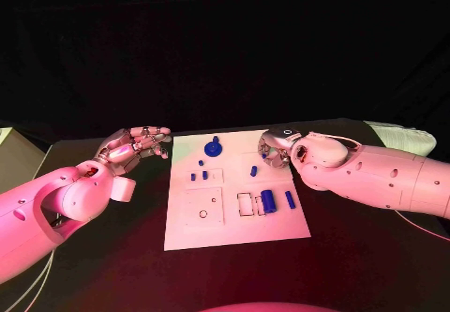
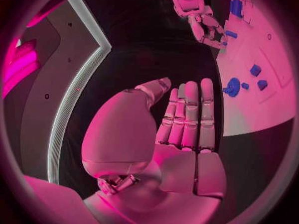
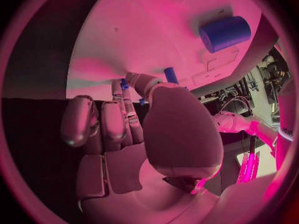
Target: Assemble the parts on the task board
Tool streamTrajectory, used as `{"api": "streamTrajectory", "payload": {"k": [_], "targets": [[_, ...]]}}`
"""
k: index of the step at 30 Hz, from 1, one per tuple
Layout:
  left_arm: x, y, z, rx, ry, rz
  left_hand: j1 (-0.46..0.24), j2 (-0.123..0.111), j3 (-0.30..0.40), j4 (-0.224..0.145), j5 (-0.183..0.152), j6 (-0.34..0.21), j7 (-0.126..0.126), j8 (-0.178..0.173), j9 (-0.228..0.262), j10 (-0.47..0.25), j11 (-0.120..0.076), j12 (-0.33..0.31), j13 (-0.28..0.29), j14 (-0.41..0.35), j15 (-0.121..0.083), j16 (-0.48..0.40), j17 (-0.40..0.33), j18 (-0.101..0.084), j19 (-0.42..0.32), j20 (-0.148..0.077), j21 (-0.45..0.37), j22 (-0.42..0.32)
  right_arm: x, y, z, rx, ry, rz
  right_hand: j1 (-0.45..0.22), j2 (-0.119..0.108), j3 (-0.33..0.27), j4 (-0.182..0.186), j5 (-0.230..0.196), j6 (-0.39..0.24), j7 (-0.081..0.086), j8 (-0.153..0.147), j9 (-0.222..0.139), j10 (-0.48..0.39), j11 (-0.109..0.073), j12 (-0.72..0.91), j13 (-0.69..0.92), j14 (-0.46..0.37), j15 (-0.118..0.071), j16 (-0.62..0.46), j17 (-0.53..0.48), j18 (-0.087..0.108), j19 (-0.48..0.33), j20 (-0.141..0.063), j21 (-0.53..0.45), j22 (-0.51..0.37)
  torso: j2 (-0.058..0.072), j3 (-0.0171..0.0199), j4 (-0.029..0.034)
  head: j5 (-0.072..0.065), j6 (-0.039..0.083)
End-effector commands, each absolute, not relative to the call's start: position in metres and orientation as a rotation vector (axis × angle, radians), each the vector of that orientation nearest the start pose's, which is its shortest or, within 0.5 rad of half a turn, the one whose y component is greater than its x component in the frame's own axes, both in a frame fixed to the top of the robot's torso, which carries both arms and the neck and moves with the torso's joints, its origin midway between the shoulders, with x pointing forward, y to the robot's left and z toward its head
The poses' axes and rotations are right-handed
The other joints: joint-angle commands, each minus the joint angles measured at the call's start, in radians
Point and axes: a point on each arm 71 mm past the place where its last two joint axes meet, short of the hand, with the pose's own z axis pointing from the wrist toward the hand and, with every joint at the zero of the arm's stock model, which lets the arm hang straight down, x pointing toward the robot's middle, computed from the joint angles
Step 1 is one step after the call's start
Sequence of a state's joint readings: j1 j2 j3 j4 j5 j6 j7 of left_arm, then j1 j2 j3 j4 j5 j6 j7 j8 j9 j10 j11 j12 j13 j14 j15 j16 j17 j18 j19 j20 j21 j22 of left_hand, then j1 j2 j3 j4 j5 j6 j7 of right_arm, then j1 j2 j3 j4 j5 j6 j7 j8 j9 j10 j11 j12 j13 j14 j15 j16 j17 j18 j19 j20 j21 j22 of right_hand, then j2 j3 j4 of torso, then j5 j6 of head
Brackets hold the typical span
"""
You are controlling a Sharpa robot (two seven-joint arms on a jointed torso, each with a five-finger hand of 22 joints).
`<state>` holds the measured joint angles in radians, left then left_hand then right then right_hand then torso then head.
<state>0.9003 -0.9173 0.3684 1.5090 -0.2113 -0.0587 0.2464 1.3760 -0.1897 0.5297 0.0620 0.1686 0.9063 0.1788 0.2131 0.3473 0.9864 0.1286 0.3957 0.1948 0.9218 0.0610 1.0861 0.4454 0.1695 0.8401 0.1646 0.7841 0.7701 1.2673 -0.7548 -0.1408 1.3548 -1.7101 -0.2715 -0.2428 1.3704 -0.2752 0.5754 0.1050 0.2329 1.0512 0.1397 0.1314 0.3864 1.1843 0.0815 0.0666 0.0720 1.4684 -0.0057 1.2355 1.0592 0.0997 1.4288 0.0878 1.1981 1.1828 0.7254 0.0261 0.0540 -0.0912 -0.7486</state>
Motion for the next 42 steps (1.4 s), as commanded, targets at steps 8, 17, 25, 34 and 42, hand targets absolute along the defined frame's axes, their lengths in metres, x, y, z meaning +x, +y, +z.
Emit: {"api": "streamTrajectory", "payload": {"k": [8,17,25,34,42], "targets": [[0.483,0.252,-0.177,-1.07,1.456,-1.693,-0.006,0.003,-0.005,0.0,0.0,0.001,0.009,0.004,-0.001,-0.009,-0.002,0.006,0.0,0.002,0.003,-0.004,-0.002,0.014,0.006,0.0,-0.006,-0.002,0.517,-0.205,-0.203,-0.363,1.665,0.271,0.024,0.051,0.042,-0.006,-0.01,0.035,-0.007,0.03,0.02,0.036,-0.009,0.006,0.003,0.026,-0.006,0.028,0.009,-0.02,0.011,-0.005,0.035,0.035,0.0,0.0003,0.0002,-0.001,-0.002],[0.483,0.254,-0.178,-1.07,1.458,-1.681,-0.005,0.003,-0.005,0.0,0.0,0.0,0.009,0.004,-0.001,-0.01,-0.001,0.006,0.0,0.002,0.003,-0.005,-0.002,0.014,0.007,0.0,-0.008,-0.004,0.516,-0.205,-0.202,-0.354,1.639,0.251,0.042,0.089,0.082,-0.037,-0.009,0.057,-0.017,0.061,0.047,0.089,-0.024,0.015,0.013,0.022,-0.019,0.039,0.004,-0.027,0.021,-0.014,0.073,0.078,0.0,0.0013,-0.001,-0.001,-0.008],[0.484,0.256,-0.178,-1.072,1.459,-1.672,-0.002,0.003,-0.006,-0.001,0.0,-0.001,0.01,0.004,-0.001,-0.013,0.0,0.005,-0.001,0.002,0.004,-0.007,-0.003,0.014,0.01,0.0,-0.011,-0.006,0.514,-0.204,-0.198,-0.335,1.593,0.262,0.041,0.088,0.092,-0.048,-0.019,0.058,-0.019,0.068,0.054,0.098,-0.027,0.013,0.016,0.021,-0.022,0.042,0.003,-0.03,0.024,-0.016,0.084,0.09,-0.001,0.0007,0.0,-0.001,-0.01],[0.485,0.26,-0.18,-1.076,1.46,-1.659,0.001,0.002,-0.009,-0.001,0.0,-0.002,0.011,0.004,-0.002,-0.018,0.001,0.003,-0.002,0.002,0.004,-0.009,-0.004,0.014,0.013,0.0,-0.015,-0.01,0.51,-0.208,-0.193,-0.307,1.551,0.28,0.039,0.086,0.094,-0.051,-0.021,0.059,-0.019,0.07,0.056,0.101,-0.027,0.012,0.017,0.021,-0.022,0.045,0.005,-0.031,0.026,-0.016,0.09,0.097,-0.001,0.001,-0.0012,0.0,-0.007],[0.485,0.262,-0.183,-1.079,1.465,-1.655,0.001,0.002,-0.009,-0.001,0.0,-0.002,0.011,0.004,-0.002,-0.02,0.002,0.003,-0.002,0.002,0.005,-0.01,-0.004,0.014,0.013,0.0,-0.016,-0.01,0.503,-0.212,-0.18,-0.272,1.492,0.323,0.036,0.085,0.095,-0.051,-0.022,0.059,-0.02,0.071,0.058,0.102,-0.027,0.012,0.017,0.021,-0.022,0.046,0.006,-0.034,0.03,-0.016,0.102,0.109,-0.001,0.0004,-0.0014,-0.004,-0.005]]}}
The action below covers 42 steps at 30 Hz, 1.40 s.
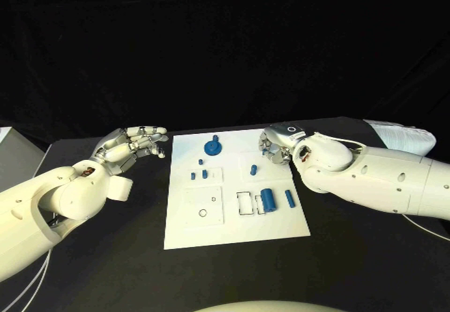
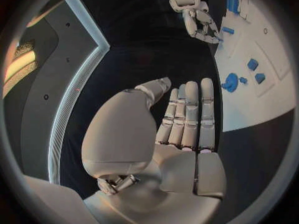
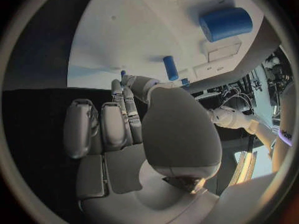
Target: Assemble the parts on the task board
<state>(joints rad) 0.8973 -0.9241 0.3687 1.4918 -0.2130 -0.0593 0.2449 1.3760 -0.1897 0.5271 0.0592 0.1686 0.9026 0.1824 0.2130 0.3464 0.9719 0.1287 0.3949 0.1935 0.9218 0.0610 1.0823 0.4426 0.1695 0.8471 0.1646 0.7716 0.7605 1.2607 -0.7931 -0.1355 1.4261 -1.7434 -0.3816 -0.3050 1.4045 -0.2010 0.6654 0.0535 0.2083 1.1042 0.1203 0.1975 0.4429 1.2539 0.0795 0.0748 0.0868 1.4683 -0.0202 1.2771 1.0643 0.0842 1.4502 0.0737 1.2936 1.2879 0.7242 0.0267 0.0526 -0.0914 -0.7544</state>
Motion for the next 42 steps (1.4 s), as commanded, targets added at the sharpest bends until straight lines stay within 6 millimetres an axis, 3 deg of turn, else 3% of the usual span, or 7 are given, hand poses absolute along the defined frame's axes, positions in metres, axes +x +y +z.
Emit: {"api": "streamTrajectory", "payload": {"k": [1,9,16,21,27,33,42], "targets": [[0.485,0.262,-0.184,-1.079,1.465,-1.654,0.001,0.002,-0.006,0.002,0.0,0.002,0.008,0.004,-0.001,-0.005,0.002,0.003,-0.001,0.002,0.005,-0.006,-0.001,0.014,0.006,0.0,-0.003,-0.001,0.502,-0.212,-0.178,-0.27,1.487,0.329,0.002,0.011,0.005,0.001,0.002,0.006,0.0,0.005,0.001,0.032,-0.025,0.003,0.002,0.021,-0.008,0.005,0.001,-0.018,0.009,-0.002,0.006,0.004,-0.001,-0.0002,-0.0003,-0.004,0.0],[0.484,0.261,-0.185,-1.082,1.464,-1.653,0.002,0.002,-0.007,0.002,0.0,0.001,0.008,0.004,-0.001,-0.007,0.002,0.003,-0.001,0.002,0.005,-0.007,-0.002,0.014,0.007,0.0,-0.005,-0.002,0.483,-0.199,-0.166,-0.267,1.447,0.43,0.001,0.01,0.006,0.0,0.0,0.007,0.0,0.006,0.003,0.033,-0.026,0.003,0.002,0.022,-0.008,0.007,0.003,-0.019,0.011,-0.002,0.011,0.009,-0.001,0.0002,-0.0009,0.005,0.001],[0.484,0.256,-0.185,-1.081,1.463,-1.663,0.003,0.002,-0.008,0.002,0.0,0.0,0.008,0.004,-0.001,-0.008,0.002,0.003,-0.001,0.002,0.005,-0.007,-0.002,0.013,0.008,0.001,-0.006,-0.003,0.456,-0.164,-0.165,-0.324,1.427,0.556,0.001,0.01,0.008,-0.001,-0.001,0.007,-0.001,0.007,0.003,0.034,-0.026,0.002,0.003,0.022,-0.008,0.008,0.003,-0.02,0.011,-0.002,0.012,0.01,-0.005,-0.0026,-0.0001,0.026,0.002],[0.485,0.253,-0.186,-1.089,1.456,-1.655,0.003,0.002,-0.008,0.002,0.0,0.0,0.009,0.004,-0.001,-0.008,0.003,0.003,-0.002,0.002,0.006,-0.007,-0.002,0.013,0.008,0.001,-0.007,-0.003,0.438,-0.139,-0.169,-0.377,1.419,0.623,0.001,0.01,0.009,-0.002,-0.001,0.007,-0.001,0.007,0.004,0.034,-0.026,0.002,0.003,0.022,-0.009,0.007,0.002,-0.019,0.01,-0.002,0.011,0.009,-0.014,-0.006,-0.0015,0.052,-0.008],[0.487,0.252,-0.188,-1.104,1.445,-1.64,0.002,0.001,-0.01,0.003,0.0,0.0,0.009,0.004,-0.002,-0.01,0.003,0.002,-0.002,0.001,0.006,-0.008,-0.002,0.013,0.009,0.001,-0.009,-0.005,0.424,-0.112,-0.183,-0.431,1.431,0.68,0.001,0.009,0.01,-0.003,-0.001,0.006,-0.001,0.008,0.004,0.034,-0.026,0.001,0.003,0.022,-0.009,0.007,0.001,-0.019,0.01,-0.003,0.01,0.008,-0.022,-0.0106,-0.0013,0.076,-0.021],[0.487,0.248,-0.188,-1.108,1.442,-1.642,0.001,0.001,-0.011,0.004,0.0,-0.001,0.01,0.003,-0.002,-0.013,0.004,0.002,-0.003,0.001,0.007,-0.009,-0.003,0.013,0.01,0.001,-0.011,-0.006,0.42,-0.097,-0.203,-0.46,1.473,0.694,0.001,0.009,0.012,-0.004,-0.001,0.006,-0.001,0.008,0.005,0.033,-0.026,0.0,0.002,0.021,-0.009,0.005,-0.003,-0.018,0.008,-0.003,0.007,0.005,-0.025,-0.0163,0.002,0.092,-0.035],[0.487,0.247,-0.188,-1.109,1.443,-1.641,0.001,0.001,-0.012,0.005,0.0,-0.001,0.01,0.004,-0.002,-0.016,0.005,0.001,-0.003,0.001,0.008,-0.01,-0.003,0.013,0.01,0.002,-0.013,-0.008,0.417,-0.088,-0.22,-0.473,1.515,0.696,0.001,0.009,0.013,-0.005,0.0,0.005,0.0,0.008,0.005,0.033,-0.026,0.0,0.002,0.021,-0.009,0.006,-0.003,-0.018,0.008,-0.003,0.008,0.006,-0.021,-0.0126,0.0,0.109,-0.052]]}}
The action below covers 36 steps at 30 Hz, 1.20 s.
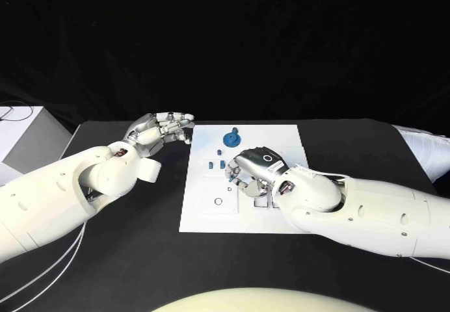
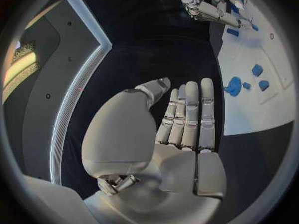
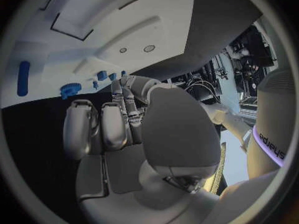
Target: Assemble the parts on the task board
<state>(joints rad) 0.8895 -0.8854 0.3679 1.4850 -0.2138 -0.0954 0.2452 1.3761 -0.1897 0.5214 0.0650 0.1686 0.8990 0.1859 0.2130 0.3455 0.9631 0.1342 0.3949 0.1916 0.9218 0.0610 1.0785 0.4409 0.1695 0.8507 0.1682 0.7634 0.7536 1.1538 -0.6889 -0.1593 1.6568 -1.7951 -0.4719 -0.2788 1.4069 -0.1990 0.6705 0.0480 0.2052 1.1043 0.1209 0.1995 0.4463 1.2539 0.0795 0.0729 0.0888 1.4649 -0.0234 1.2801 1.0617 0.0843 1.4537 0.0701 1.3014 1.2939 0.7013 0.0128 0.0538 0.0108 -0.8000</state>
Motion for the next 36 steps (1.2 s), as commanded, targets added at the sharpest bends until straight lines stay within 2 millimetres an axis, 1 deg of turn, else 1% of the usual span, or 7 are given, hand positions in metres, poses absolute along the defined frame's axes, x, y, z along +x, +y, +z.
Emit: {"api": "streamTrajectory", "payload": {"k": [1,9,11,17,23,27,36], "targets": [[0.487,0.248,-0.188,-1.109,1.443,-1.641,0.001,0.001,-0.007,0.0,0.0,0.002,0.006,0.004,-0.001,-0.007,-0.001,0.001,-0.001,0.001,0.008,-0.006,-0.001,0.013,0.007,-0.002,-0.005,-0.001,0.417,-0.087,-0.221,-0.473,1.518,0.694,-0.001,0.007,0.007,0.0,0.003,0.005,-0.001,0.006,0.001,0.033,-0.026,0.001,0.0,0.024,-0.006,0.003,0.0,-0.018,0.005,0.001,0.0,0.0,0.002,0.0012,-0.0014,0.008,-0.009],[0.487,0.247,-0.187,-1.107,1.446,-1.644,0.001,0.001,-0.007,0.0,0.0,0.002,0.006,0.004,-0.001,-0.008,-0.001,0.001,-0.001,0.0,0.008,-0.007,-0.002,0.013,0.007,-0.002,-0.006,-0.002,0.417,-0.083,-0.228,-0.482,1.537,0.669,-0.001,0.007,0.009,-0.001,0.003,0.004,-0.001,0.006,0.002,0.033,-0.025,0.0,0.0,0.024,-0.006,0.002,-0.003,-0.018,0.004,0.001,-0.002,-0.002,0.001,0.0017,-0.0011,0.018,-0.023],[0.486,0.247,-0.187,-1.107,1.447,-1.644,0.001,0.001,-0.007,0.0,0.0,0.002,0.006,0.004,-0.001,-0.008,-0.001,0.001,-0.001,0.0,0.008,-0.007,-0.002,0.013,0.007,-0.002,-0.006,-0.002,0.417,-0.082,-0.23,-0.487,1.546,0.664,-0.001,0.007,0.009,-0.001,0.004,0.004,0.0,0.006,0.002,0.033,-0.025,0.0,0.0,0.024,-0.005,0.002,-0.003,-0.018,0.003,0.001,-0.003,-0.003,0.001,0.0016,-0.0016,0.023,-0.031],[0.486,0.248,-0.187,-1.107,1.449,-1.644,0.001,0.001,-0.007,0.0,0.0,0.002,0.006,0.004,-0.001,-0.008,-0.001,0.001,-0.001,0.0,0.008,-0.007,-0.002,0.013,0.007,-0.002,-0.006,-0.002,0.416,-0.081,-0.234,-0.501,1.567,0.656,-0.002,0.007,0.01,-0.001,0.003,0.004,0.0,0.006,0.002,0.032,-0.025,0.0,0.0,0.024,-0.005,0.002,-0.003,-0.018,0.003,0.001,-0.002,-0.002,0.0,0.0026,-0.0022,0.027,-0.038],[0.486,0.248,-0.187,-1.106,1.45,-1.644,0.001,0.001,-0.007,0.0,0.0,0.002,0.006,0.004,-0.001,-0.008,-0.001,0.001,-0.001,0.0,0.008,-0.007,-0.002,0.013,0.007,-0.002,-0.006,-0.002,0.417,-0.081,-0.236,-0.506,1.582,0.643,-0.002,0.007,0.01,-0.001,0.003,0.004,0.0,0.006,0.002,0.032,-0.025,0.0,0.0,0.024,-0.005,0.002,-0.003,-0.018,0.003,0.001,-0.002,-0.002,0.0,0.0015,-0.0024,0.027,-0.042],[0.486,0.249,-0.187,-1.106,1.45,-1.644,0.001,0.001,-0.009,0.001,0.0,0.002,0.007,0.005,-0.001,-0.01,0.0,0.001,-0.002,0.0,0.008,-0.007,-0.002,0.013,0.008,-0.001,-0.008,-0.004,0.418,-0.081,-0.238,-0.511,1.589,0.636,-0.003,0.007,0.01,-0.002,0.002,0.004,0.0,0.006,0.003,0.033,-0.025,-0.001,0.0,0.023,-0.005,0.002,-0.004,-0.017,0.003,0.001,-0.003,-0.003,0.001,0.0024,-0.0028,0.028,-0.043],[0.486,0.249,-0.187,-1.105,1.451,-1.645,0.001,0.001,-0.009,0.001,0.0,0.002,0.007,0.005,-0.001,-0.01,0.0,0.001,-0.002,0.0,0.008,-0.007,-0.002,0.013,0.008,-0.001,-0.008,-0.004,0.419,-0.079,-0.239,-0.514,1.583,0.622,-0.003,0.007,0.011,-0.002,0.001,0.003,0.001,0.007,0.003,0.033,-0.025,-0.001,0.0,0.023,-0.005,0.002,-0.004,-0.017,0.003,0.001,-0.003,-0.003,0.001,0.0022,-0.0013,0.027,-0.045]]}}
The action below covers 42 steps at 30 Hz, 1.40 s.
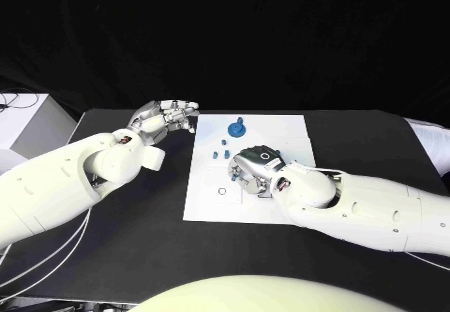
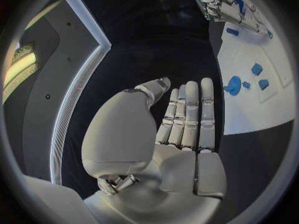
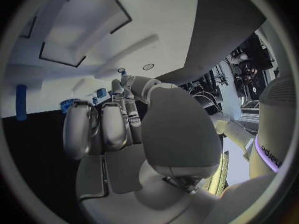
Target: Assemble the parts on the task board
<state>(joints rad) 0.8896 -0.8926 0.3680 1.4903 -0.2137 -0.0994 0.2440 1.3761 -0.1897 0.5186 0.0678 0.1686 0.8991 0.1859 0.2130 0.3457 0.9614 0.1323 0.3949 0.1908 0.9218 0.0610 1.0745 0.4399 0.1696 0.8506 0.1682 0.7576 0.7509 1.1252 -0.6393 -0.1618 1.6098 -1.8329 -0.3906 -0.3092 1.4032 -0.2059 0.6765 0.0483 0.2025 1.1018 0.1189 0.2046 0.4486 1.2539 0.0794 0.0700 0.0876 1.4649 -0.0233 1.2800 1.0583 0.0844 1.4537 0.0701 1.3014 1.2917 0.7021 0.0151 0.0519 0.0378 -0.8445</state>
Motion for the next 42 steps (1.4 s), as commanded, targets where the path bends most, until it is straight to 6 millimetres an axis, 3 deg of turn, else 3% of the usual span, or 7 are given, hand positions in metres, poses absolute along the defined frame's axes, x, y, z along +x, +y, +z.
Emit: {"api": "streamTrajectory", "payload": {"k": [1,28,31,36,42], "targets": [[0.486,0.249,-0.187,-1.105,1.452,-1.646,0.001,0.001,-0.006,-0.001,0.0,0.002,0.007,0.005,-0.001,-0.008,0.002,0.001,-0.001,0.0,0.008,-0.003,-0.001,0.013,0.008,-0.001,-0.002,-0.001,0.419,-0.079,-0.239,-0.514,1.582,0.621,0.0,0.014,0.005,-0.002,0.004,0.006,0.003,0.001,0.001,0.033,-0.025,0.002,0.002,0.023,-0.005,0.002,-0.001,-0.017,0.003,0.001,-0.003,-0.001,0.0,-0.0002,0.0006,0.0,-0.001],[0.485,0.25,-0.187,-1.104,1.465,-1.646,0.0,0.002,-0.007,0.0,0.0,0.002,0.007,0.005,-0.001,-0.01,0.002,0.001,-0.001,0.0,0.009,-0.004,-0.001,0.013,0.009,-0.001,-0.005,-0.003,0.421,-0.075,-0.249,-0.57,1.624,0.602,-0.008,0.011,0.006,-0.004,-0.001,0.0,0.006,0.001,0.004,0.028,-0.022,-0.003,0.001,0.022,-0.002,0.003,-0.004,-0.017,0.0,0.002,-0.007,-0.003,0.001,0.0004,-0.0003,0.006,-0.011],[0.485,0.25,-0.187,-1.104,1.465,-1.645,0.0,0.002,-0.007,0.0,0.0,0.002,0.007,0.005,-0.001,-0.01,0.002,0.001,-0.001,0.0,0.009,-0.004,-0.001,0.013,0.009,-0.001,-0.005,-0.003,0.421,-0.075,-0.25,-0.571,1.626,0.611,-0.031,-0.005,-0.007,0.0,-0.004,-0.023,0.016,-0.007,0.005,-0.004,-0.01,-0.009,-0.007,0.02,0.009,0.004,-0.009,-0.015,-0.008,0.009,-0.017,-0.011,0.001,0.0001,-0.0013,0.006,-0.01],[0.485,0.25,-0.187,-1.105,1.466,-1.643,0.0,0.002,-0.007,0.0,0.0,0.002,0.007,0.005,-0.001,-0.01,0.002,0.001,-0.001,0.0,0.009,-0.004,-0.001,0.013,0.009,-0.001,-0.005,-0.003,0.42,-0.074,-0.249,-0.563,1.623,0.634,-0.068,-0.039,-0.033,0.017,-0.002,-0.069,0.016,-0.032,-0.002,-0.064,0.001,-0.01,-0.019,0.014,0.018,0.001,-0.027,-0.008,-0.023,0.02,-0.048,-0.037,0.0,0.0,-0.0013,0.007,-0.011],[0.485,0.251,-0.187,-1.107,1.466,-1.64,0.0,0.002,-0.007,0.0,0.0,0.002,0.007,0.005,-0.001,-0.01,0.002,0.001,-0.001,0.0,0.009,-0.004,-0.001,0.013,0.009,-0.001,-0.005,-0.003,0.418,-0.074,-0.248,-0.554,1.619,0.654,-0.075,-0.049,-0.042,0.023,-0.003,-0.075,0.016,-0.037,-0.003,-0.084,0.004,-0.01,-0.021,0.011,0.021,-0.001,-0.035,-0.004,-0.03,0.023,-0.063,-0.05,0.0,0.0003,-0.0005,0.006,-0.013]]}}
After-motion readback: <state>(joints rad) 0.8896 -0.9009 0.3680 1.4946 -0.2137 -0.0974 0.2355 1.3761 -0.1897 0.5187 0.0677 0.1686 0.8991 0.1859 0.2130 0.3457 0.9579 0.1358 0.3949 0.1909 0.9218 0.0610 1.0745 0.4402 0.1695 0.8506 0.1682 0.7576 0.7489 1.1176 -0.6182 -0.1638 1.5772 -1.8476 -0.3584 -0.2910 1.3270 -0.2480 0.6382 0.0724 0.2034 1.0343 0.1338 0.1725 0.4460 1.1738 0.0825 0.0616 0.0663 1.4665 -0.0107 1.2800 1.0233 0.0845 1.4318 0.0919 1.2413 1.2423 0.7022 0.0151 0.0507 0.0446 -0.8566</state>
